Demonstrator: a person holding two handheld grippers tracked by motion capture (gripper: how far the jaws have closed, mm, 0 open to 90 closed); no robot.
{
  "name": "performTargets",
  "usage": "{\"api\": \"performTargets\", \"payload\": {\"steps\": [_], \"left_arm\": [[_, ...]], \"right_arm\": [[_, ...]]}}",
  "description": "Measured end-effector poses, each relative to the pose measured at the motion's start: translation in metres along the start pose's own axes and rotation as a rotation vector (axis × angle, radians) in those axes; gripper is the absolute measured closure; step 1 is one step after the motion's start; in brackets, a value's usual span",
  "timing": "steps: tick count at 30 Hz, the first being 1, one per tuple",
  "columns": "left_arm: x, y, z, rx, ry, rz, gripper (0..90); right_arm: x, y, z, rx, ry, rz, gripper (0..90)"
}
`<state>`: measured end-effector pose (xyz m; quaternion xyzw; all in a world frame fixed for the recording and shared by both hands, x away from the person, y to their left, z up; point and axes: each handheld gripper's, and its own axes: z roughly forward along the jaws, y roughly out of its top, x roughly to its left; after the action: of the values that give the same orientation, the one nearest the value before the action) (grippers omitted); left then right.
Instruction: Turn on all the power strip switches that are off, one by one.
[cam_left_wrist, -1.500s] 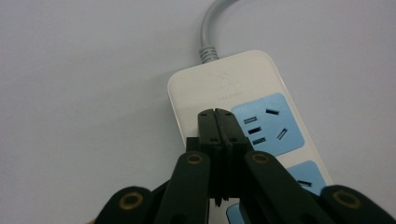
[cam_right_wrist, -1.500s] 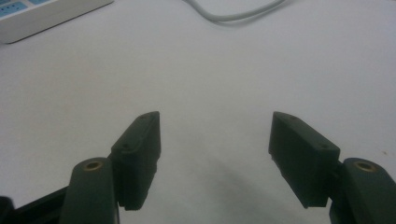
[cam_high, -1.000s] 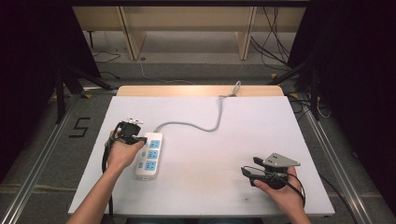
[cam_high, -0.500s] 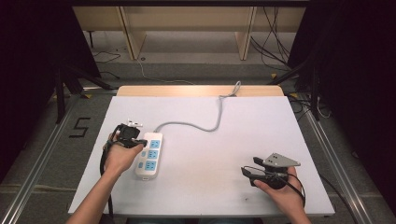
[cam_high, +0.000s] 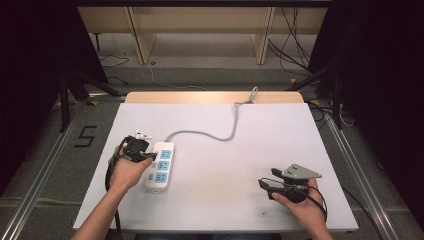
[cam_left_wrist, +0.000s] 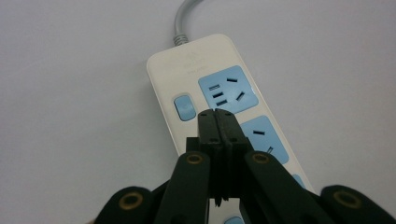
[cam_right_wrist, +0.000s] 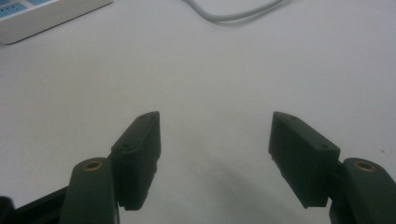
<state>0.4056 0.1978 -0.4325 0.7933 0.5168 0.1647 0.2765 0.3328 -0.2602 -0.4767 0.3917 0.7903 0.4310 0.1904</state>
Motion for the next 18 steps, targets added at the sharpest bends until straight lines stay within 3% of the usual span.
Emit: {"api": "performTargets", "payload": {"steps": [18], "left_arm": [[-0.0031,-0.0062,-0.0047,0.002,0.0,0.007,89.8]], "right_arm": [[0.0,0.0,0.0,0.001,0.001,-0.002,35.2]]}}
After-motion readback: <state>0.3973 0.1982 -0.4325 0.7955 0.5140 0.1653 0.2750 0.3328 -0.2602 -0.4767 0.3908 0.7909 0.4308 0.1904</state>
